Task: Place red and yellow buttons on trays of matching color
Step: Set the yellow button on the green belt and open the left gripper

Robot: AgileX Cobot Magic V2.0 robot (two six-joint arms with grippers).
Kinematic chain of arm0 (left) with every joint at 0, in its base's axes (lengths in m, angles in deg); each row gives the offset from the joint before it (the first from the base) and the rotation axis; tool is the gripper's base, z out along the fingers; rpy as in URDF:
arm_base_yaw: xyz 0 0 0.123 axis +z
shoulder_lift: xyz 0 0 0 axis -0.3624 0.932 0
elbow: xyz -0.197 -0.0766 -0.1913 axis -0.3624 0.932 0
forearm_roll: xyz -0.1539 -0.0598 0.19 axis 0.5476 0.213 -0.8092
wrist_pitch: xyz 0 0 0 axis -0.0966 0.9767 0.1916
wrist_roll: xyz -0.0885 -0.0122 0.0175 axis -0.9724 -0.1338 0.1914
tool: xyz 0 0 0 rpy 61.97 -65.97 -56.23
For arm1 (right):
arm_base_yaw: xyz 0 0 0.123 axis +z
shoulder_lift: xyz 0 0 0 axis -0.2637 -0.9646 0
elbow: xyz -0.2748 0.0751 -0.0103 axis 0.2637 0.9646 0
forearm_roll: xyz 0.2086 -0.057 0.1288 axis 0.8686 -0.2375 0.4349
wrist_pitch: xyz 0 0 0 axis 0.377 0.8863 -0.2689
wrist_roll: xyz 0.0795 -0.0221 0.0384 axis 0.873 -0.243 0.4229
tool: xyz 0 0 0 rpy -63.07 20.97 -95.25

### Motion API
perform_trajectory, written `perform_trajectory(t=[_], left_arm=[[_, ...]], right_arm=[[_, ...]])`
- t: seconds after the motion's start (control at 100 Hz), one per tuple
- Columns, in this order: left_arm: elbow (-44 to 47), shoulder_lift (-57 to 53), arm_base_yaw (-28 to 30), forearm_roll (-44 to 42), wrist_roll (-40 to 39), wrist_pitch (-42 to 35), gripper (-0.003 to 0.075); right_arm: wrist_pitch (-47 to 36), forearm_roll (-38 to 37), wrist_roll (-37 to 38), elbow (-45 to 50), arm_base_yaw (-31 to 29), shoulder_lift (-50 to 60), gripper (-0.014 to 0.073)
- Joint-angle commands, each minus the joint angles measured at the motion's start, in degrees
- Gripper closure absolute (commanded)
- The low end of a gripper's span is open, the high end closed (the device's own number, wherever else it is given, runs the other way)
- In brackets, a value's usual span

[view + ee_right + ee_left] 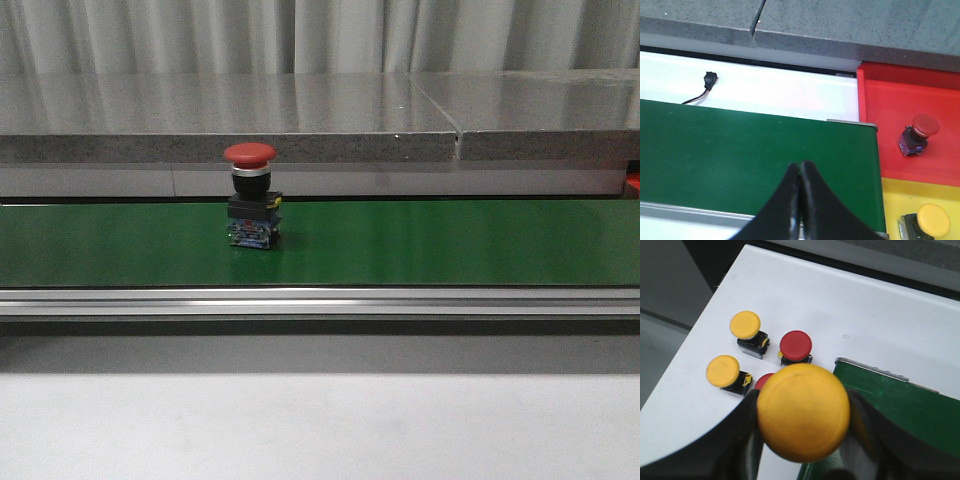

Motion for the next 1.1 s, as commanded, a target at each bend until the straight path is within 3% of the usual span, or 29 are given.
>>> perform_trajectory(t=[0.0, 0.39, 1.09], left_arm=[[-2.68, -1.75, -1.36, -0.43, 0.16, -1.91, 0.0671], [-6.62, 5.25, -6.52, 2.44, 3.74, 3.25, 0.0671], [-7.01, 12.25, -6.62, 4.13, 4.98, 4.84, 0.0670]], right_arm=[[-3.56, 0.99, -0.48, -1.47, -0.04, 0.27, 0.0662], [-3.56, 0.99, -0.48, -1.47, -0.04, 0.27, 0.0662], [-3.56, 0.99, -0.48, -1.47, -0.04, 0.27, 0.0662]])
